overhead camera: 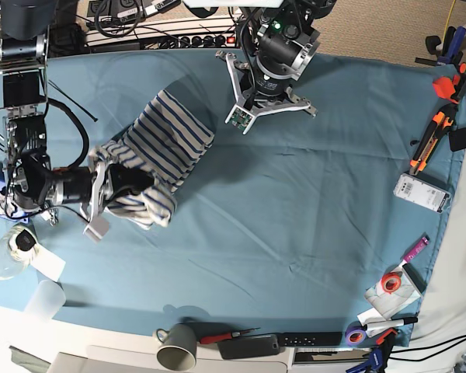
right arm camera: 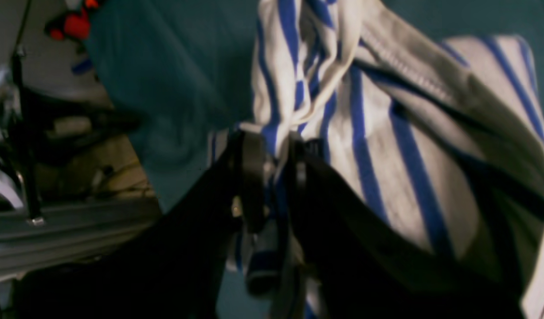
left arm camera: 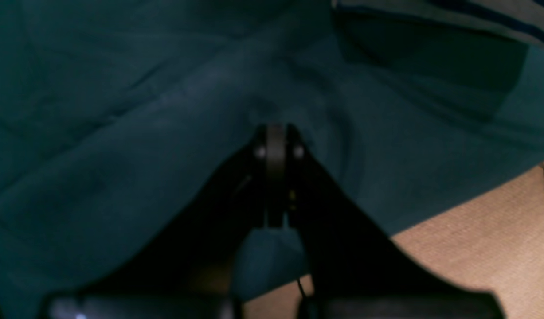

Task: Fold the T-shirt properly
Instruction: 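Fold the right gripper's end over onto the doubled strip, then move the left gripper over the bundle and grasp its folded edge, then hold the bundle with both grippers and tuck the loose fabric in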

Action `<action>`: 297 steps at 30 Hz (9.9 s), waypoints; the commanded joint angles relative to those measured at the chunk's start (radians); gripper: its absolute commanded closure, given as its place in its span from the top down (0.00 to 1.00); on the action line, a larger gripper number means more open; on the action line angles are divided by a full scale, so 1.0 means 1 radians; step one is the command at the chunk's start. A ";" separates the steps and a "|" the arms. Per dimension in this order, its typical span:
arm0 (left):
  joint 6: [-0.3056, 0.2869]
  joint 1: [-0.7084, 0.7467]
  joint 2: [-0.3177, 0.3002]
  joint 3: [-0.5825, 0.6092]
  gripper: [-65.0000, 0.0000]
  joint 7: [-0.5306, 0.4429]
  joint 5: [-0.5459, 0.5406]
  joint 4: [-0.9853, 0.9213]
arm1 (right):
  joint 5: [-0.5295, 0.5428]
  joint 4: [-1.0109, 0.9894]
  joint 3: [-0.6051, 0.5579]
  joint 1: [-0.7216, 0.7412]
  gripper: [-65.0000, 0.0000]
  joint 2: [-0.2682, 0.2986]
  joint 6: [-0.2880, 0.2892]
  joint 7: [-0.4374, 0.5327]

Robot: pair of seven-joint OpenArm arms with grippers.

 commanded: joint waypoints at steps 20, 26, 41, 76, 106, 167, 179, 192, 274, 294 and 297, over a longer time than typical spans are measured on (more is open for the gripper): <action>-0.002 -0.014 0.009 0.010 0.00 -0.079 0.008 0.014 | 0.033 0.186 -0.234 -0.067 0.00 0.022 0.001 0.018; -0.002 -0.014 0.009 0.010 0.00 -0.079 0.008 0.014 | 0.033 0.186 -0.234 -0.073 0.00 0.022 0.001 0.018; -0.002 -0.014 0.009 0.010 0.00 -0.079 0.008 0.014 | 0.033 0.186 -0.163 0.033 0.27 0.021 0.001 0.018; -0.171 -0.198 0.145 0.011 0.00 -0.204 -0.238 0.016 | -0.254 0.032 0.089 0.024 0.17 0.022 0.001 0.018; -0.161 -0.401 0.138 0.010 0.00 -0.249 -0.237 -0.602 | -0.335 -0.125 0.089 0.013 0.06 0.021 -0.062 0.018; 0.069 -0.267 0.166 0.010 0.43 -0.002 -0.304 -0.277 | -0.319 -0.124 0.090 0.051 0.06 0.021 -0.031 0.035; -0.494 -0.307 0.146 0.011 0.39 -0.129 -0.211 -0.233 | -0.318 -0.124 0.090 0.051 0.06 0.021 0.001 0.036; -0.683 -0.363 -0.068 0.027 0.34 -0.579 0.138 -0.233 | -0.318 -0.124 0.090 0.051 0.06 0.021 0.001 0.050; -0.409 -0.426 -0.242 0.338 0.56 -0.988 0.655 -0.377 | -0.375 -0.124 0.090 0.051 0.06 0.021 0.001 0.066; -0.323 -0.433 -0.192 0.338 0.56 -1.086 0.734 -0.460 | -0.375 -0.124 0.090 0.051 0.06 0.021 0.001 0.082; -0.339 -0.434 -0.185 0.338 0.50 -1.085 0.734 -0.460 | -0.375 -0.124 0.090 0.051 0.06 0.021 0.001 0.081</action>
